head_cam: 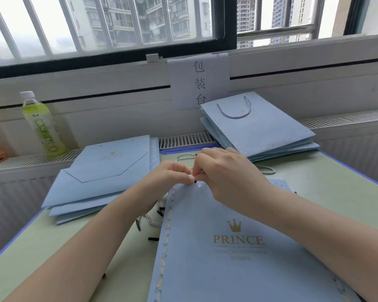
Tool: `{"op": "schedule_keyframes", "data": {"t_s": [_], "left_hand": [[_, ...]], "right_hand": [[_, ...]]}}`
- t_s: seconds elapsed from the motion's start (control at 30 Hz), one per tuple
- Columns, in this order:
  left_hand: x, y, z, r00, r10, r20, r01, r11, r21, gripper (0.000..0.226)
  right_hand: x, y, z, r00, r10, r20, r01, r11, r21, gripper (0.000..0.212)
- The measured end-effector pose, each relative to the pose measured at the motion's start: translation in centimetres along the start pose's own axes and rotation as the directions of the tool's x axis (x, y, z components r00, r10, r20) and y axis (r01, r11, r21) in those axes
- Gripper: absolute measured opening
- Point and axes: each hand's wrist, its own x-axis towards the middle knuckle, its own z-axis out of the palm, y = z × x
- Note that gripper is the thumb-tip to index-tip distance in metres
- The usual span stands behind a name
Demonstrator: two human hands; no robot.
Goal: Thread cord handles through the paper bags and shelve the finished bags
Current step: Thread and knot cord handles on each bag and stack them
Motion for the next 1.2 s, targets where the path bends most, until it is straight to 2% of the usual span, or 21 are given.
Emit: {"op": "schedule_keyframes", "data": {"t_s": [0.1,0.2,0.33,0.5,0.57,0.73,0.87,0.93,1.07,1.2], "left_hand": [[0.2,-0.2,0.0,0.999,0.034,-0.021,-0.033,0.999,0.033,0.028],[0.1,-0.2,0.2,0.992,0.118,-0.048,-0.114,0.991,0.073,0.036],[-0.1,0.0,0.2,0.971,0.215,-0.109,-0.216,0.976,0.004,0.022],[-0.3,0.4,0.0,0.954,0.257,-0.152,-0.276,0.954,-0.115,0.012],[-0.3,0.5,0.0,0.953,0.264,-0.15,-0.282,0.952,-0.121,0.012],[-0.4,0.7,0.0,0.974,0.203,-0.097,-0.216,0.965,-0.149,0.023],[-0.5,0.5,-0.1,0.982,0.179,-0.054,-0.183,0.979,-0.095,0.034],[-0.4,0.4,-0.2,0.981,0.184,-0.055,-0.187,0.98,-0.062,0.035],[-0.3,0.4,-0.2,0.977,0.204,-0.064,-0.205,0.979,-0.005,0.036],[-0.2,0.4,-0.1,0.979,0.194,-0.059,-0.196,0.98,-0.028,0.034]], "right_hand": [[0.1,-0.1,-0.6,0.996,-0.071,0.044,0.072,0.997,-0.012,0.016],[0.2,-0.1,-1.3,0.988,-0.094,0.119,0.081,0.991,0.108,0.003],[0.3,0.7,-1.1,0.995,-0.099,-0.004,0.098,0.989,0.111,0.01],[0.6,0.9,-1.4,0.99,-0.096,-0.108,0.111,0.982,0.152,0.013],[0.7,1.0,-1.5,0.982,-0.148,-0.117,0.159,0.983,0.09,0.004],[0.7,0.6,-2.5,0.956,-0.271,-0.115,0.246,0.95,-0.192,0.028],[0.0,-0.1,-2.7,0.965,-0.244,-0.096,0.208,0.936,-0.285,0.025],[-0.1,0.0,-2.1,0.978,-0.193,-0.08,0.174,0.965,-0.196,0.026],[0.4,0.0,-1.3,0.994,-0.102,-0.026,0.104,0.99,0.095,0.019],[0.6,0.2,-1.4,0.999,-0.041,-0.013,0.042,0.994,0.103,0.011]]}}
